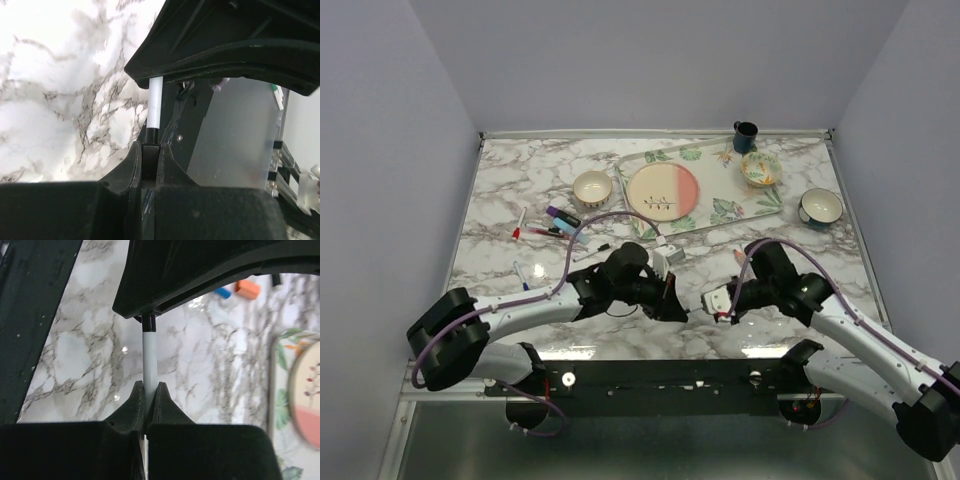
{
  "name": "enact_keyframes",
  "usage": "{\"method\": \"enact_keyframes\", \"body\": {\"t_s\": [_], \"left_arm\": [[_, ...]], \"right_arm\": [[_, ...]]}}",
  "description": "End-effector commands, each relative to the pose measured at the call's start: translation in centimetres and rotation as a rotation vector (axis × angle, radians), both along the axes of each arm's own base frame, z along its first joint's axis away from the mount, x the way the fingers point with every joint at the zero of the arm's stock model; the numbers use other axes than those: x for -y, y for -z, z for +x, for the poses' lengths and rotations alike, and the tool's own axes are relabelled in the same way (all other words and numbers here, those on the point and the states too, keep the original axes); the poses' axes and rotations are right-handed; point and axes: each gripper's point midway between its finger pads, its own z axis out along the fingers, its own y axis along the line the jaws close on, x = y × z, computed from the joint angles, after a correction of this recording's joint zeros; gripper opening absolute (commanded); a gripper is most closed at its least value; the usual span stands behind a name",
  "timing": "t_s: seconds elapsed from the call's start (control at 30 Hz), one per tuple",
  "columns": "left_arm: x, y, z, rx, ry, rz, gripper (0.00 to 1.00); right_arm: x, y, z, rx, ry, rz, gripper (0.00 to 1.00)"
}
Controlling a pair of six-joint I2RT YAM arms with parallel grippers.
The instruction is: Open the pen caps
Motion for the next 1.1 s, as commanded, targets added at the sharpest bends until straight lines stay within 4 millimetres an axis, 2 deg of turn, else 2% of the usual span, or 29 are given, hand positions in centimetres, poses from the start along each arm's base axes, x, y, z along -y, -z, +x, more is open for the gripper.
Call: {"method": "enact_keyframes", "body": {"t_s": [0.0, 0.17, 0.37, 0.43, 0.53, 0.7, 0.83, 0.9, 1.07], "left_arm": [[-4.9, 3.2, -1.9, -0.083, -0.067, 0.187, 0.0], [-5.9, 3.6, -2.4, -0.11, -0.086, 0.249, 0.0], [-7.4, 3.0, -3.2, -0.103, -0.119, 0.277, 0.0], [-8.2, 3.2, -3.1, -0.112, -0.165, 0.299, 0.0], [-10.1, 4.2, -0.8, -0.083, -0.37, 0.347, 0.0], [-14.6, 6.8, 3.4, -0.023, -0.731, 0.397, 0.0], [-17.9, 7.1, 6.3, 0.022, -0.944, 0.398, 0.0], [-18.5, 6.8, 7.3, 0.039, -0.986, 0.379, 0.0], [-19.0, 6.8, 9.4, 0.049, -1.021, 0.373, 0.01]], "right_arm": [[3.8, 0.5, 2.7, 0.085, 0.167, -0.078, 0.0], [5.8, 0.4, 4.3, 0.164, 0.251, -0.099, 0.0], [6.6, 0.1, 5.0, 0.171, 0.312, -0.085, 0.01], [6.8, -0.5, 6.0, 0.166, 0.371, -0.07, 0.01], [7.0, -1.0, 7.4, 0.121, 0.492, -0.038, 0.0], [7.6, -1.1, 9.1, 0.05, 0.642, -0.024, 0.01], [9.2, -0.8, 10.9, -0.001, 0.801, -0.057, 0.01], [9.6, -0.2, 11.3, -0.035, 0.845, -0.075, 0.01], [10.7, -0.4, 12.1, -0.045, 0.916, -0.073, 0.0]]}}
